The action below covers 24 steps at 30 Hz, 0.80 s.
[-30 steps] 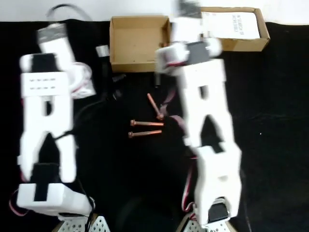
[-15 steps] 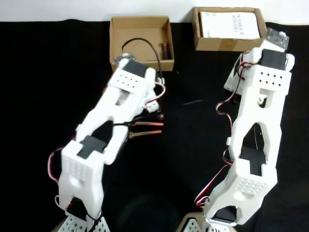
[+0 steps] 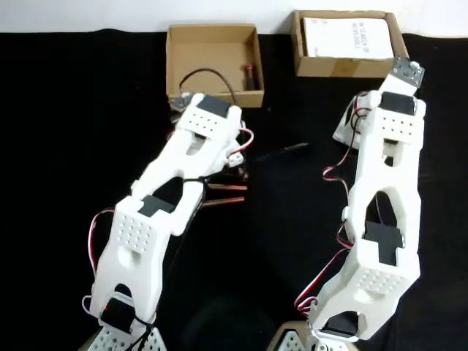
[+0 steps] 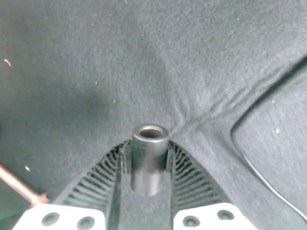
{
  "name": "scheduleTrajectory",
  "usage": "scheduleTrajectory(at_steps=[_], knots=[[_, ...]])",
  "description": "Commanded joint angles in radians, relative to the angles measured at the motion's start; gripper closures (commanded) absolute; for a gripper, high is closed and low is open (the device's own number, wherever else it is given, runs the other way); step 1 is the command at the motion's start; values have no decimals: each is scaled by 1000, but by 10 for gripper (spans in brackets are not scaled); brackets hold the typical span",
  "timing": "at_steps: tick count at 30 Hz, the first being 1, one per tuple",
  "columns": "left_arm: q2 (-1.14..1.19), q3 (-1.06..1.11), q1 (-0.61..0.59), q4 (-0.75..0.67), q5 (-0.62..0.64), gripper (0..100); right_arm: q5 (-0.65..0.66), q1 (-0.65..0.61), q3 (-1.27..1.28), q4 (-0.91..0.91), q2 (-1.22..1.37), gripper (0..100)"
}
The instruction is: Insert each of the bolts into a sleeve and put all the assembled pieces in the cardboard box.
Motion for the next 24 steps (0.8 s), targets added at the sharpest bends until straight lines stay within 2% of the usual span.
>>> scheduleTrajectory(at_steps=[1,9,12,18,22,24], knots=[[-5,-39,-19,5,6,779,6,5,19,-56,-76,991],[105,-71,-25,-35,0,780,8,-7,35,-97,-76,991],[168,-104,-41,-35,-6,819,8,-13,35,-96,-76,991],[242,-245,-127,-29,-213,990,8,-30,35,-88,-76,991],[242,-308,-156,-26,-339,991,9,-48,35,-88,-79,991],[242,-329,-156,-26,-459,991,9,-62,35,-87,-84,991]])
